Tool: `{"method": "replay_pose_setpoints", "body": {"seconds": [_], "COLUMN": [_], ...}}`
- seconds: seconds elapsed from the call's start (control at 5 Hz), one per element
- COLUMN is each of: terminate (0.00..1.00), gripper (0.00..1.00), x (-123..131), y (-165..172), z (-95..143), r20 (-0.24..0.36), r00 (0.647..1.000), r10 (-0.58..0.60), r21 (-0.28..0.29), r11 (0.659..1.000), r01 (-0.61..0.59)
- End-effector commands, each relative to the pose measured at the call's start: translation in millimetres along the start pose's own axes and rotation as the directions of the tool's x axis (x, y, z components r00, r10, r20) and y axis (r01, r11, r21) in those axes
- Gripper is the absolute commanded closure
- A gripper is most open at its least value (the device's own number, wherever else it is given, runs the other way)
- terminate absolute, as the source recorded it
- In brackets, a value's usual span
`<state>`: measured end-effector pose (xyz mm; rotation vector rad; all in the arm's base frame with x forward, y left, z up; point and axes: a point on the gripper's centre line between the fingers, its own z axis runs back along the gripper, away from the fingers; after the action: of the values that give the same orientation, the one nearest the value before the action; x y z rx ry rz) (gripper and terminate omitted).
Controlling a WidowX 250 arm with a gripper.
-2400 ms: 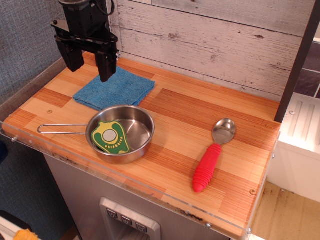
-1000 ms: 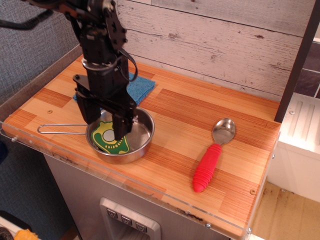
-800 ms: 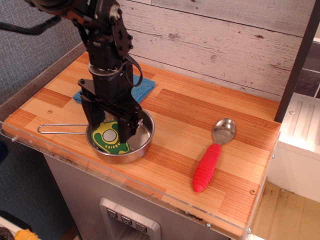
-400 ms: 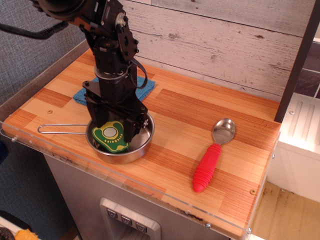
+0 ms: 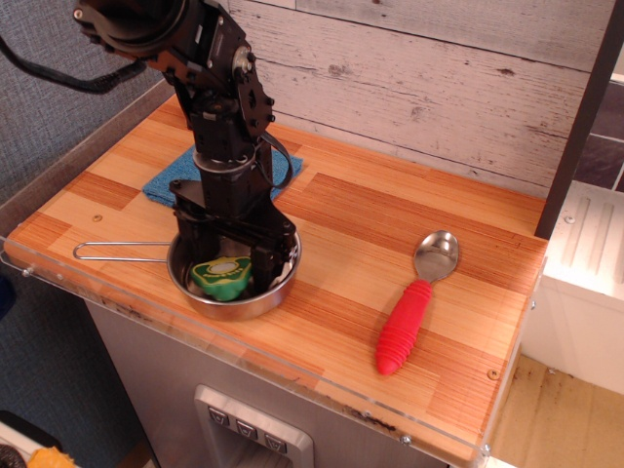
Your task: Move green pepper to right of blue cloth.
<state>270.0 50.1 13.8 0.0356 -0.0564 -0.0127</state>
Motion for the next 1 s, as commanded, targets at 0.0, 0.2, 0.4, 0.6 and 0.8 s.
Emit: {"method": "replay_pose_setpoints", "body": {"seconds": [0.0, 0.2, 0.4, 0.6, 0.8], "terminate": [0.00, 0.00, 0.00, 0.00, 0.00], "gripper": [1.00, 1.00, 1.00, 1.00, 1.00], "x": [9, 12, 15, 22, 30], "y": [10, 14, 16, 17, 15], "z": [9, 13, 20, 30, 46], "r20": [0.026, 0.038, 0.060, 0.085, 0.125], "r00": [0.999, 0.999, 0.998, 0.996, 0.991], "r10": [0.031, 0.034, 0.034, 0.039, 0.041], "r21": [-0.019, -0.019, -0.032, -0.058, -0.078], "r11": [0.999, 0.999, 0.999, 0.998, 0.996], "r01": [-0.031, -0.033, -0.032, -0.034, -0.032]}}
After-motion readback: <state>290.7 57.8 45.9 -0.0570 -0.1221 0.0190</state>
